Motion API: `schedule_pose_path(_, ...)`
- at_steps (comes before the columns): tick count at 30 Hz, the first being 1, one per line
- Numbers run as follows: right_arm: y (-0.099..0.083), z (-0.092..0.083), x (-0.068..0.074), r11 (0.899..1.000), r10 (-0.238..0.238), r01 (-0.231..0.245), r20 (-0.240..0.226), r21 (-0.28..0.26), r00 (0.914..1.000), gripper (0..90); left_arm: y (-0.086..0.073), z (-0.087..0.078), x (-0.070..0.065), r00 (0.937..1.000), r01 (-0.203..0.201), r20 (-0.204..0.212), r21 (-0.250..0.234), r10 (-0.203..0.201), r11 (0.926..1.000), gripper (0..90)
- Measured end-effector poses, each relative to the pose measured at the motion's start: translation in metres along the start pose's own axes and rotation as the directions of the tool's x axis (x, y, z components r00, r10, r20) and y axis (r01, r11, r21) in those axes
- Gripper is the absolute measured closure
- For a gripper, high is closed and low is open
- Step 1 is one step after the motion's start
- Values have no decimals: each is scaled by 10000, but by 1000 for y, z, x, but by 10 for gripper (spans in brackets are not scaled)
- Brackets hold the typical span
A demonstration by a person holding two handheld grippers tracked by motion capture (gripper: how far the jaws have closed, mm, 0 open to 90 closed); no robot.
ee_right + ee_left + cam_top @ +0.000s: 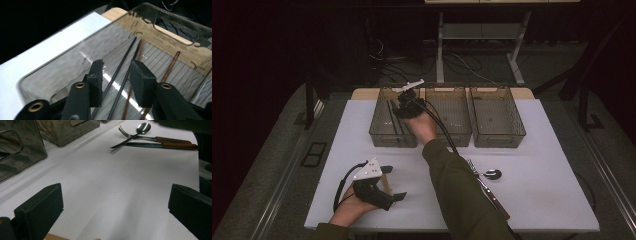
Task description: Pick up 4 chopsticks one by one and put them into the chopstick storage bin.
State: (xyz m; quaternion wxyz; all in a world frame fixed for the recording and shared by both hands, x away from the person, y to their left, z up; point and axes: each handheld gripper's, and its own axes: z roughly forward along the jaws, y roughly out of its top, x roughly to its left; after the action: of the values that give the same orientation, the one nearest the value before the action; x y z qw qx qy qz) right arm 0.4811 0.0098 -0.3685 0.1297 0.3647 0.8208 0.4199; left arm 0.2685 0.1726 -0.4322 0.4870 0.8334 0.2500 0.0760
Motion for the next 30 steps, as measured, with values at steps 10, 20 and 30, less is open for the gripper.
schedule_pose_path(10,-11,-43,-10,9996,-296,296,-367,14,9989,352,-1,0,0,9997,147,-177,67,-146,9999,0)
schedule_pose_path(20,-46,-94,-28,9987,-500,492,-934,-101,9944,278,-1,1,1,9995,77,-300,221,-70,9997,0)
schedule_pose_path(30,-97,-129,-33,9968,-779,748,-1201,-297,9897,232,-2,2,2,9994,90,-339,328,-79,9994,0)
